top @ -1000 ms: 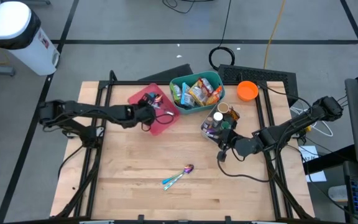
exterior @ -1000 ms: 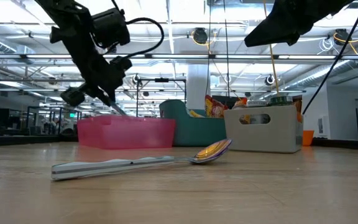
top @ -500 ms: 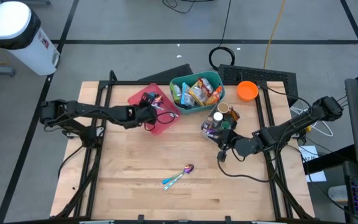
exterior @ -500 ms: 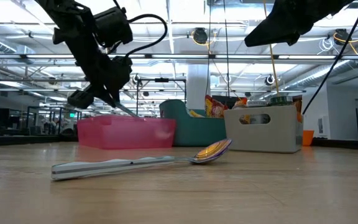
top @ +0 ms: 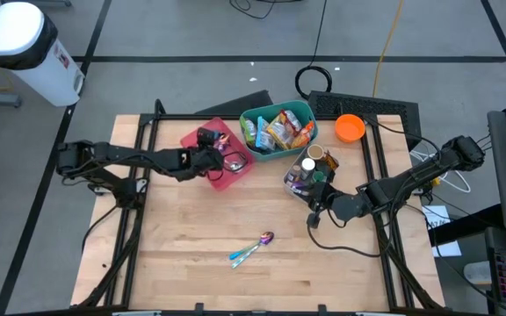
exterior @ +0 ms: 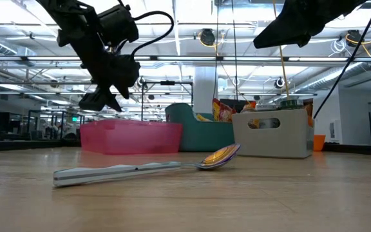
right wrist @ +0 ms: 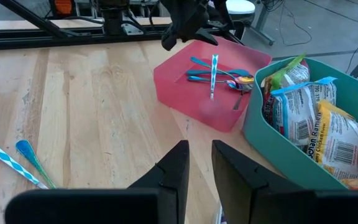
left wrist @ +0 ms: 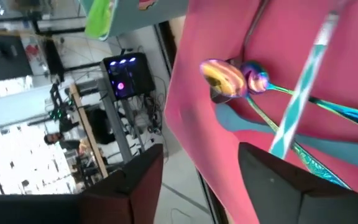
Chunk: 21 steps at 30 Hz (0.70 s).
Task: Pick & Place Food Item
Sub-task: Put the purple spoon into the red bin
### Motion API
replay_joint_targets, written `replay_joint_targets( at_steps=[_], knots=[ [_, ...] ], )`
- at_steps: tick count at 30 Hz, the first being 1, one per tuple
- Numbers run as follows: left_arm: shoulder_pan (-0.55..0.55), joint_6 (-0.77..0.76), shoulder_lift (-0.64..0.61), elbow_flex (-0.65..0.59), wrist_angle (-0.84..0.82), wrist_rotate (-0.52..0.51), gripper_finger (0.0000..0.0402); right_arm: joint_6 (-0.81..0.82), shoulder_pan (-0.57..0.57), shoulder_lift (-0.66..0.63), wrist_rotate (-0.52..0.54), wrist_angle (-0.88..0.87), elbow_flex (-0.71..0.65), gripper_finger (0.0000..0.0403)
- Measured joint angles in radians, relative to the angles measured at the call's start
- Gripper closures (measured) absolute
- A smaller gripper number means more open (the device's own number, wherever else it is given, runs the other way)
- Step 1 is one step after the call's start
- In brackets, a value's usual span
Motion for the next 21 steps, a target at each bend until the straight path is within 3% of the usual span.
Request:
replay_joint_targets(
  at_steps=[4,9,12,16,19,21],
  knots=[
    [-0.03,-0.172,0.0,0.0,0.015,-0.06,0.0173,0.0,0.0,0.0,0.0,0.0,0.0,0.0344],
    [-0.126,-0.584,0.0,0.0,0.05,-0.021,0.0172,0.0,0.0,0.0,0.0,0.0,0.0,0.0344],
    [-0.198,-0.838,0.0,0.001,0.101,0.125,0.0172,0.0,0.0,0.0,0.0,0.0,0.0,0.0344],
    [-0.277,-1.109,0.0,0.001,0.258,0.42,0.0172,0.0,0.0,0.0,0.0,0.0,0.0,0.0344],
    [-0.337,-1.197,0.02,0.002,0.4,0.595,0.0172,0.005,0.0,0.0,0.0,0.0,0.0,0.0344],
    [-0.385,-1.203,0.042,0.002,0.466,0.65,0.0172,0.017,0.0,0.0,0.0,-0.002,0.0,0.0344]
  ],
)
